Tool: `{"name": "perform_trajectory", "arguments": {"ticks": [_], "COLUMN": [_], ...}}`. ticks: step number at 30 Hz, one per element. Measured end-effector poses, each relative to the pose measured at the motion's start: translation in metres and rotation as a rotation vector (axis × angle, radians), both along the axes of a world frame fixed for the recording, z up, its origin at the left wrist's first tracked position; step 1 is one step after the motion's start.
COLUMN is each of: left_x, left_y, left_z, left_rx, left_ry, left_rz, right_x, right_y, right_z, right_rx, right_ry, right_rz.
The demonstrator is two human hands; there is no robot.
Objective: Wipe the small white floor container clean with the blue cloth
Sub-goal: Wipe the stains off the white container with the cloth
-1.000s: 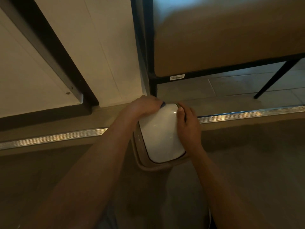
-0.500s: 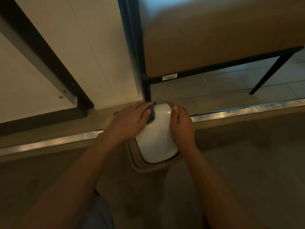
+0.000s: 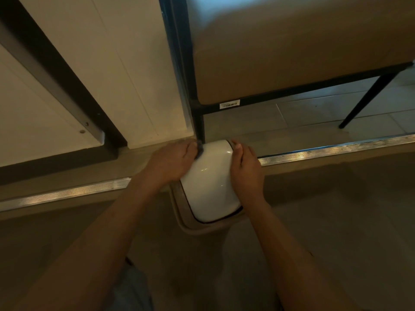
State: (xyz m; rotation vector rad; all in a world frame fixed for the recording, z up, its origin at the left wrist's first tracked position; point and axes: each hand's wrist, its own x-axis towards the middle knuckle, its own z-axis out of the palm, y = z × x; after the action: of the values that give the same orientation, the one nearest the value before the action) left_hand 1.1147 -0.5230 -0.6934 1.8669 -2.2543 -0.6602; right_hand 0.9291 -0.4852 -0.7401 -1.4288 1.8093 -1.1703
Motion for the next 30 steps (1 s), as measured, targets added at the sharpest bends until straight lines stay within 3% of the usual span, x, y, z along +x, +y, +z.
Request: {"name": "perform_trajectory", "arguments": {"ticks": [2,6,13,17,19,23,27,30], "left_x": [-0.025,-0.082,-0.009,-0.004,-0.032,-0.071,-0.026,0.016], "left_y": [-0.017,-0.024,0.028,0.006,-0.009,0.004,0.041,0.052], "left_z": [0.009,0.009,-0.009,0.000,0.012,-0.002,-0.021,-0.030], "left_rx": [0.063,-0.111,-0.291,-0.062,0.021,-0.212,-0.436,-0.463], "left_ry": [-0.169,-0.314,-0.040,-0.004,-0.121,-0.246,-0.113,0.022], "left_rz": [-0.004,-0.156,-0.281,-0.026,0.013,-0.093,-0.240,-0.239], "right_x": [0.000,0.002,0.001,0.001,0.000,-0.001,0.000,0.001], "right_y": [0.000,-0.002,-0.001,-0.001,-0.002,-0.003,-0.004,-0.003], "right_z": [0.000,-0.001,-0.002,-0.001,-0.001,-0.002,-0.004,-0.002], "right_rx": [0.015,0.002,0.019,0.025,0.037,0.014,0.017,0.024], "right_ry": [-0.014,-0.007,-0.044,-0.054,-0.058,-0.039,-0.045,-0.060], "right_rz": [-0.007,-0.027,-0.028,-0.010,-0.012,-0.006,-0.016,-0.022]}}
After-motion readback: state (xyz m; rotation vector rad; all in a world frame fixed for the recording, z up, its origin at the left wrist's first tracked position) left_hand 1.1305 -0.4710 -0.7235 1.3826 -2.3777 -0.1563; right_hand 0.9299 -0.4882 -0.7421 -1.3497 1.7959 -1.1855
